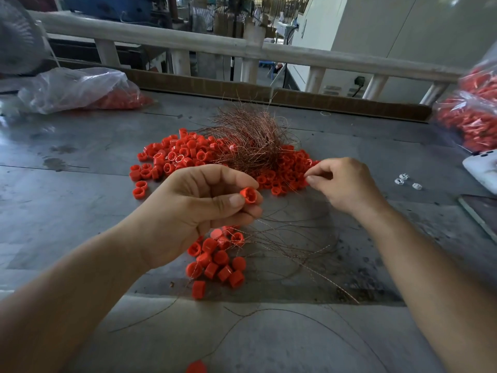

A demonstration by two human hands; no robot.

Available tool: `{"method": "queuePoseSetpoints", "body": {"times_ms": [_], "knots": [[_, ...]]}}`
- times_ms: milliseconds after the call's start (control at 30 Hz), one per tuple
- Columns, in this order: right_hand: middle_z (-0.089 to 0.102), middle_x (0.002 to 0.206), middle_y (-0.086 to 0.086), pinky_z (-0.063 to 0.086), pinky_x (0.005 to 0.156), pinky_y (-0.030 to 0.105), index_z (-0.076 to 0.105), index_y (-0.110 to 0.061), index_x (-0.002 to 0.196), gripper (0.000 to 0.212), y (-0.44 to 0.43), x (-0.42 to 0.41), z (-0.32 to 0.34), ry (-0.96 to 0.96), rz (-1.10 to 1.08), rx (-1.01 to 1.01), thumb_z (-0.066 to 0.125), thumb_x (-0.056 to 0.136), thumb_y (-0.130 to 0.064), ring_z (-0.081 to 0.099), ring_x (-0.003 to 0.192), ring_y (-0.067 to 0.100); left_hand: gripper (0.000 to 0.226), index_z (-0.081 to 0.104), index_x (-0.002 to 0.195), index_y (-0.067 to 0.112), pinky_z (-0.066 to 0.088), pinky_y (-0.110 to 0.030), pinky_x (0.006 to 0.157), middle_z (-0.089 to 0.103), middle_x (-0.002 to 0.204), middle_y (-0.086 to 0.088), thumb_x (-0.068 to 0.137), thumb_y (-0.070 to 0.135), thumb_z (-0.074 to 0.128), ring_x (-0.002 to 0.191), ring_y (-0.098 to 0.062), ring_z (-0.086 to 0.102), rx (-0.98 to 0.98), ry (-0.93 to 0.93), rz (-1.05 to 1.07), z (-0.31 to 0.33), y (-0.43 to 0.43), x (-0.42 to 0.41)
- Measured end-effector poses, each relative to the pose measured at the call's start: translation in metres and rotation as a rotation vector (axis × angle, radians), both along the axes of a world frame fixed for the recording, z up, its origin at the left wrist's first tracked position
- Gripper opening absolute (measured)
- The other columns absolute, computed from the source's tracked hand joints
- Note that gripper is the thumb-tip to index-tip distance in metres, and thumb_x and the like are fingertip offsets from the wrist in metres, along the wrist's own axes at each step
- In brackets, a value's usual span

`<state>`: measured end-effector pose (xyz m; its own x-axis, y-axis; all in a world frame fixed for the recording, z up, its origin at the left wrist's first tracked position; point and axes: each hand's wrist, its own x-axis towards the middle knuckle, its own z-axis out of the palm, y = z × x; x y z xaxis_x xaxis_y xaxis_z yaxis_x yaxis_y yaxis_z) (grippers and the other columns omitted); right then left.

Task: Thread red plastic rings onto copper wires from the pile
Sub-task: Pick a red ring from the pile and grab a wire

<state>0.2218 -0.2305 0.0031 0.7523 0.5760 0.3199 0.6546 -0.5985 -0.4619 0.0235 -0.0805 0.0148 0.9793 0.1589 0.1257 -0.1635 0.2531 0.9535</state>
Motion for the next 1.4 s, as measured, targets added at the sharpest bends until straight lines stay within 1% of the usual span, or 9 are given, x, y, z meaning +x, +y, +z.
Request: {"method": "queuePoseSetpoints", "body": {"times_ms": [67, 133, 233, 333, 433, 567, 767, 900, 1400], "knots": [[0.065, 0.072, -0.009, 0.045, 0.068, 0.022, 0.07, -0.025, 0.078, 0.008, -0.003, -0.002, 0.008, 0.107, 0.028, 0.115, 0.068, 0.081, -0.018, 0.059, 0.069, 0.008, 0.021, 0.074, 0.08, 0.013, 0.055, -0.021, 0.065, 0.071, 0.079, -0.008, 0.061, 0.009, 0.066, 0.074, -0.017, 0.07, 0.003, -0.004, 0.0, 0.0, 0.0, 0.0], [0.065, 0.061, -0.007, 0.048, 0.06, 0.021, 0.068, -0.025, 0.071, 0.015, -0.005, -0.011, 0.019, 0.337, 0.113, 0.324, 0.07, 0.078, -0.012, 0.057, 0.056, 0.007, 0.021, 0.074, 0.081, 0.012, 0.055, -0.021, 0.065, 0.071, 0.078, -0.008, 0.062, 0.009, 0.066, 0.075, -0.017, 0.07, 0.006, -0.001, 0.007, 0.001, 0.0, -0.001], [0.066, 0.058, -0.002, 0.05, 0.051, 0.017, 0.07, -0.019, 0.07, 0.009, -0.005, -0.035, 0.035, 0.711, 0.321, 0.547, 0.066, 0.071, -0.01, 0.06, 0.052, 0.006, 0.02, 0.074, 0.079, 0.012, 0.055, -0.021, 0.064, 0.071, 0.078, -0.007, 0.063, 0.006, 0.065, 0.074, -0.017, 0.07, 0.011, 0.013, 0.035, 0.0, 0.0, 0.0], [0.068, 0.062, 0.003, 0.052, 0.051, 0.019, 0.071, -0.014, 0.068, 0.01, -0.002, -0.055, 0.04, 0.948, 0.487, 0.599, 0.062, 0.063, -0.012, 0.062, 0.054, 0.008, 0.019, 0.074, 0.078, 0.012, 0.055, -0.02, 0.063, 0.071, 0.077, -0.008, 0.069, 0.0, 0.064, 0.073, -0.017, 0.07, 0.018, 0.029, 0.059, 0.0, -0.001, 0.001], [0.067, 0.063, 0.003, 0.052, 0.052, 0.019, 0.066, -0.009, 0.074, 0.013, 0.001, -0.067, 0.038, 1.056, 0.539, 0.602, 0.062, 0.062, -0.013, 0.062, 0.054, 0.008, 0.019, 0.075, 0.077, 0.014, 0.055, -0.02, 0.063, 0.072, 0.076, -0.007, 0.068, 0.0, 0.064, 0.073, -0.016, 0.07, 0.031, 0.036, 0.069, 0.0, -0.001, 0.002], [0.065, 0.061, 0.001, 0.051, 0.052, 0.018, 0.061, -0.009, 0.073, 0.017, 0.005, -0.072, 0.032, 1.039, 0.536, 0.588, 0.063, 0.062, -0.021, 0.059, 0.053, 0.007, 0.019, 0.075, 0.078, 0.014, 0.054, -0.02, 0.064, 0.072, 0.076, -0.007, 0.071, -0.001, 0.064, 0.073, -0.016, 0.07, 0.052, 0.036, 0.063, 0.0, -0.002, 0.003], [0.068, 0.075, 0.002, 0.052, 0.063, 0.019, 0.064, -0.012, 0.093, 0.026, 0.007, -0.074, 0.027, 1.059, 0.613, 0.606, 0.06, 0.067, -0.011, 0.064, 0.067, 0.008, 0.022, 0.075, 0.081, 0.012, 0.055, -0.022, 0.066, 0.072, 0.08, -0.009, 0.068, 0.002, 0.06, 0.076, -0.018, 0.07, 0.082, 0.031, 0.094, -0.002, 0.001, 0.003], [0.069, 0.076, 0.001, 0.053, 0.066, 0.019, 0.065, -0.013, 0.089, 0.023, 0.009, -0.075, 0.024, 1.018, 0.608, 0.612, 0.058, 0.068, -0.008, 0.064, 0.07, 0.008, 0.022, 0.075, 0.082, 0.013, 0.056, -0.024, 0.069, 0.072, 0.083, -0.01, 0.068, 0.002, 0.062, 0.078, -0.02, 0.07, 0.092, 0.034, 0.115, -0.003, 0.002, 0.002], [0.065, 0.074, -0.004, 0.052, 0.066, 0.017, 0.063, -0.02, 0.085, 0.019, 0.014, -0.083, 0.017, 0.619, 0.564, 0.562, 0.065, 0.067, -0.016, 0.065, 0.071, 0.007, 0.024, 0.076, 0.078, 0.018, 0.055, -0.02, 0.063, 0.073, 0.077, -0.006, 0.058, 0.012, 0.064, 0.073, -0.016, 0.07, 0.122, 0.042, 0.194, -0.003, -0.001, 0.005]]}}
